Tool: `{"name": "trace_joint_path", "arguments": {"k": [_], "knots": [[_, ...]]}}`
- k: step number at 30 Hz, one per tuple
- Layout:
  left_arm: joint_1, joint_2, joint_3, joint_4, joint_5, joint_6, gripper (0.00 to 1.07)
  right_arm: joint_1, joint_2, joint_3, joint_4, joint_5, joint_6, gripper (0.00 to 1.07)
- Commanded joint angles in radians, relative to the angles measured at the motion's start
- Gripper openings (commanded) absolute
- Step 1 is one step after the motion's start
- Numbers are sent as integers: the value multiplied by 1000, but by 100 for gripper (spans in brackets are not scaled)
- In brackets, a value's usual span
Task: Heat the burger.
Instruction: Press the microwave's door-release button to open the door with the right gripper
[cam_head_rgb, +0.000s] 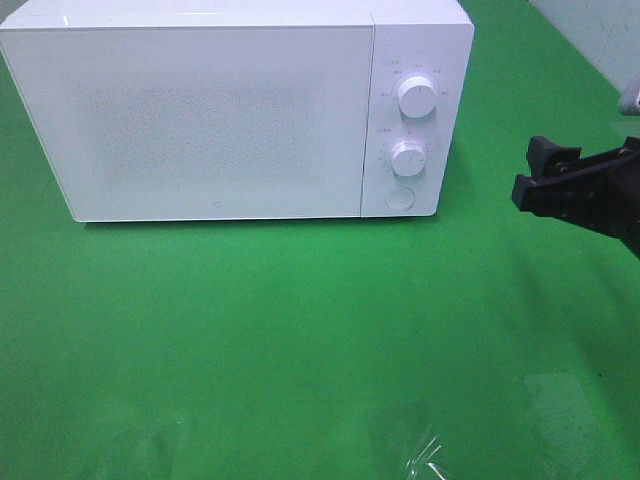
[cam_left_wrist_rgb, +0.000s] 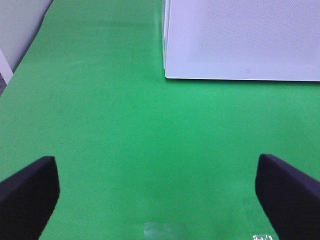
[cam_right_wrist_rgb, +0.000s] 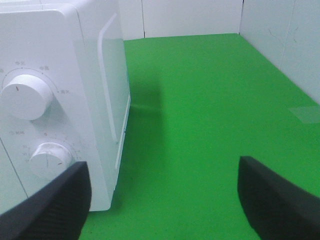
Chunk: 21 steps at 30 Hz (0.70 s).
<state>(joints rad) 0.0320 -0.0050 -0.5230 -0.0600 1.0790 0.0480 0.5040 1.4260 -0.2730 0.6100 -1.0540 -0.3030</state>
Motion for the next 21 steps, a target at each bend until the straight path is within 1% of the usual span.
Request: {"name": "trace_joint_path", "arguments": {"k": [1, 2, 3, 4, 5, 6, 7, 8, 9, 10, 11, 16, 21], "knots": [[1, -15, 3, 1, -10, -2, 100, 63, 30, 1, 74, -79, -24, 76], [1, -15, 3, 1, -10, -2, 100, 105, 54, -1, 108, -113, -25, 76], [1, -15, 3, 1, -10, -2, 100, 105, 54, -1, 108, -113, -25, 76], [1, -15, 3, 1, -10, -2, 100, 147, 77, -4, 136, -131, -25, 76], [1, -15, 3, 1, -10, -2, 100, 147, 77, -4, 136, -131, -25, 76], [1, -15, 3, 1, -10, -2, 100, 169, 90, -4, 146, -145, -25, 76], [1, -15, 3, 1, -10, -2, 100, 212, 116, -8, 172, -167, -25, 76], [1, -15, 3, 1, -10, -2, 100, 212, 116, -8, 172, -167, -25, 76], [1, -15, 3, 1, -10, -2, 100, 245, 139, -20, 214, -167, -25, 76], [1, -15, 3, 1, -10, -2, 100, 245, 139, -20, 214, -167, -25, 76], [1, -15, 3, 1, -10, -2, 100, 273, 164, -36, 251, -167, -26, 76], [1, -15, 3, 1, -10, -2, 100, 323, 216, -84, 280, -165, -26, 76], [1, -15, 3, 1, -10, -2, 100, 337, 250, -136, 280, -151, -29, 76]]}}
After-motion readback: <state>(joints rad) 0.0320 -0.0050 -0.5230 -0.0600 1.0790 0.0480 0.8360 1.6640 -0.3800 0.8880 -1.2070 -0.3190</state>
